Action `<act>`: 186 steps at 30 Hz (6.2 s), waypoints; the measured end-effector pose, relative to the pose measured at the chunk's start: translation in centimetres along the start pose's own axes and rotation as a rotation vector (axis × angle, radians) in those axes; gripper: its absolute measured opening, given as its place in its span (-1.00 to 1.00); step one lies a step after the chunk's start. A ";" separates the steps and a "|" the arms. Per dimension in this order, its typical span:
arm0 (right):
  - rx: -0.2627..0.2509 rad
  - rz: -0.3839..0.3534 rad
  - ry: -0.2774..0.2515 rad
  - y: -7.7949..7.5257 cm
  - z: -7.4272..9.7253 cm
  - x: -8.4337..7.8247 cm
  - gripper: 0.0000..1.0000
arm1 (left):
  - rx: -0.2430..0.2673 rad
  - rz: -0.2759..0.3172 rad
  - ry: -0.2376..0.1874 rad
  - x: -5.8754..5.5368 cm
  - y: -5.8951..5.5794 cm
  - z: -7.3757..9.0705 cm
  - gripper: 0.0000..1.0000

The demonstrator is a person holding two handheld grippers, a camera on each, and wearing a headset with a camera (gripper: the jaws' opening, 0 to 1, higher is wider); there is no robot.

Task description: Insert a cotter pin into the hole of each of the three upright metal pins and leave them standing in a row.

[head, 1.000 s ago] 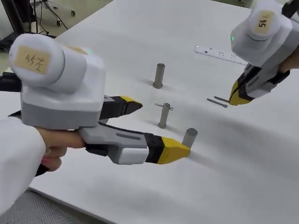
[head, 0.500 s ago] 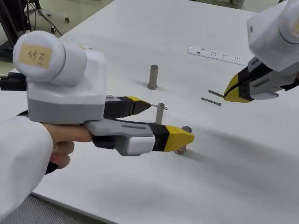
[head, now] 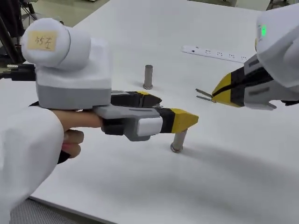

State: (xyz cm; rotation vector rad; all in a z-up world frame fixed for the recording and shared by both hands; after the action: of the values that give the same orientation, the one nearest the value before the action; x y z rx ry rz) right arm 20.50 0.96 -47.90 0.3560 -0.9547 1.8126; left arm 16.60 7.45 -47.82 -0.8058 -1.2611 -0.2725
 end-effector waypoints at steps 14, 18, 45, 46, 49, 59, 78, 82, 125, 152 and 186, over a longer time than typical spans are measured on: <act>-0.025 0.037 -0.079 2.1 0.4 2.6 -1.00 | -0.071 0.073 -0.006 0.0 -2.0 -1.2 -0.45; -0.029 0.043 -0.093 2.2 0.4 2.9 -1.00 | -0.067 0.093 -0.010 0.2 -2.1 -1.3 -0.57; -0.053 0.099 -0.116 2.2 0.8 4.0 -1.00 | -0.085 0.141 -0.044 1.2 -2.6 -1.2 -0.95; -0.055 0.100 -0.119 2.1 0.8 4.1 -1.00 | -0.080 0.137 -0.039 1.1 -2.6 -1.2 -0.95; -0.056 0.102 -0.120 2.2 0.8 4.2 -1.00 | -0.076 0.138 -0.036 1.1 -2.5 -1.2 -0.99; -0.040 0.108 -0.125 2.6 0.6 4.4 -1.00 | -0.091 0.155 0.000 0.8 -2.4 -0.8 -1.00; -0.068 0.074 -0.164 2.9 0.8 4.9 -1.00 | -0.119 -0.008 0.012 0.9 -2.6 -0.2 -1.00; -0.092 0.050 -0.173 2.5 1.0 4.8 -0.76 | -0.129 -0.046 0.028 0.7 -2.6 0.0 -1.00; 0.190 -0.279 -0.300 6.0 0.4 5.0 -1.00 | -0.433 -0.488 0.077 0.6 -4.9 2.1 -1.00; 0.245 -0.310 -0.252 6.8 1.4 3.9 -1.00 | -0.511 -0.479 0.174 -1.0 -5.4 1.3 -1.00; 0.097 -0.459 -0.127 5.6 0.1 -2.3 -1.00 | -0.311 -0.422 0.202 -2.5 -0.5 -1.0 -0.37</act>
State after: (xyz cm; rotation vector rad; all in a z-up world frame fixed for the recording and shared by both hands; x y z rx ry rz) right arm 16.61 -1.60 -51.75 0.6984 -0.7929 1.4291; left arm 16.30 5.83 -50.04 -0.7451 -1.2032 -0.8861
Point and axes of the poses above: the centre of the closed fingertips' face, and the gripper's own axes: z roughly backward along the fingers, y roughly to its left, x roughly out of its top, the point moved 2 cm from there along z, roughly backward along the fingers, and after that the axes turned 14 degrees about -y, right-handed, at the moved point
